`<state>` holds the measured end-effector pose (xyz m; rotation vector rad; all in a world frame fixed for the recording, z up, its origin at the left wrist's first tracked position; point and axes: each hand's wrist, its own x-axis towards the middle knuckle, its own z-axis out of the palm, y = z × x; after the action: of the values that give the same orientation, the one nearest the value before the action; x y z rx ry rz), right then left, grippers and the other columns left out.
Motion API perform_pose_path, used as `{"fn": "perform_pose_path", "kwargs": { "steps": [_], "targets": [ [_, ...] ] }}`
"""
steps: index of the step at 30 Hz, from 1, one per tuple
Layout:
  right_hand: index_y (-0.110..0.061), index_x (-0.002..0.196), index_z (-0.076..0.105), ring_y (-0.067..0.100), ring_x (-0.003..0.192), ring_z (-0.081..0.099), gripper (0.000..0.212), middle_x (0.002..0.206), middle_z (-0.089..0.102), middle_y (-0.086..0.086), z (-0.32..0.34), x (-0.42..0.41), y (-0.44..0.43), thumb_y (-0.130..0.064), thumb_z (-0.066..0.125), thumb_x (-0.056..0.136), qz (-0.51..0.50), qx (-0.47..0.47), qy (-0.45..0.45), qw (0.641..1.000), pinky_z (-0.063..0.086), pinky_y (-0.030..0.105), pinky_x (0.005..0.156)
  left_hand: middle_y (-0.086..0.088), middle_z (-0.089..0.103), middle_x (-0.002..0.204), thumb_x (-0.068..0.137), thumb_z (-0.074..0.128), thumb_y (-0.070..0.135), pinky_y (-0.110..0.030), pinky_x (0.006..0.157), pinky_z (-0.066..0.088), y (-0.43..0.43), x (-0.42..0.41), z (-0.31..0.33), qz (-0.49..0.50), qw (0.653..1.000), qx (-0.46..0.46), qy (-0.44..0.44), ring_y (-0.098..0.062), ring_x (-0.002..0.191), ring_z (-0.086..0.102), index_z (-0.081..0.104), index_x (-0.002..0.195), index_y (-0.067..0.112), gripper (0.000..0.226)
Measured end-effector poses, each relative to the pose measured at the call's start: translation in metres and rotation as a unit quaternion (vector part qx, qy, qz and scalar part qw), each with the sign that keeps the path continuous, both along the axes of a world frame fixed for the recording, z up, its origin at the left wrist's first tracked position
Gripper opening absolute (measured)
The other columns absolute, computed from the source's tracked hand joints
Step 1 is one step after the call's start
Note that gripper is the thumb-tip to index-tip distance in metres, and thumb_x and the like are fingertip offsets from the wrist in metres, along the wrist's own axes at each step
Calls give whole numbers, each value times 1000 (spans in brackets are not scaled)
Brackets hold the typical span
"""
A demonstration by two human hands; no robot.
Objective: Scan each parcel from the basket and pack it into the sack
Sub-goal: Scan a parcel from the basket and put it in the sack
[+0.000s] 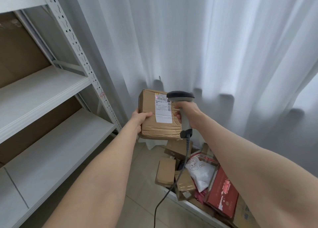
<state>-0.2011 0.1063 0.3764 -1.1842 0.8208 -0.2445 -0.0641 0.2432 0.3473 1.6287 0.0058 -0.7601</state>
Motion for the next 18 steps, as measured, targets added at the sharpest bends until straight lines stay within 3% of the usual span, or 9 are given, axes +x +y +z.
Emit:
{"fn": "perform_pose_path", "kwargs": {
  "steps": [4, 9, 15, 18],
  "targets": [
    [-5, 84, 57, 16, 40, 48, 4, 52, 58, 8, 3, -1, 0, -6, 58, 80, 13, 0, 1, 1000, 41, 23, 41, -16, 61, 124, 85, 66, 1, -50, 87, 51, 0, 2, -1, 4, 1000, -3, 0, -33, 102, 60, 47, 134, 15, 55],
    [-4, 85, 56, 15, 38, 47, 5, 50, 56, 7, 11, -3, 1, -4, 57, 80, 18, 10, 2, 1000, 42, 23, 40, -15, 61, 122, 85, 66, 1, -44, 73, 51, 2, 4, -2, 5, 1000, -5, 5, -29, 92, 60, 46, 135, 17, 56],
    [-5, 89, 55, 14, 41, 47, 7, 54, 55, 6, 16, -5, 5, -6, 55, 83, 34, 22, 6, 999, 42, 22, 42, -15, 60, 124, 85, 67, 3, -51, 86, 52, 2, 7, -3, -2, 1000, -3, 11, -32, 101, 60, 46, 136, 17, 56],
    [-5, 87, 55, 14, 40, 47, 5, 52, 55, 5, 18, -5, 5, -6, 55, 83, 35, 22, 5, 999, 42, 22, 41, -15, 60, 124, 85, 66, 3, -50, 85, 52, 3, 9, -4, -4, 1000, -8, 11, -32, 100, 60, 46, 136, 16, 56]
  ]
}}
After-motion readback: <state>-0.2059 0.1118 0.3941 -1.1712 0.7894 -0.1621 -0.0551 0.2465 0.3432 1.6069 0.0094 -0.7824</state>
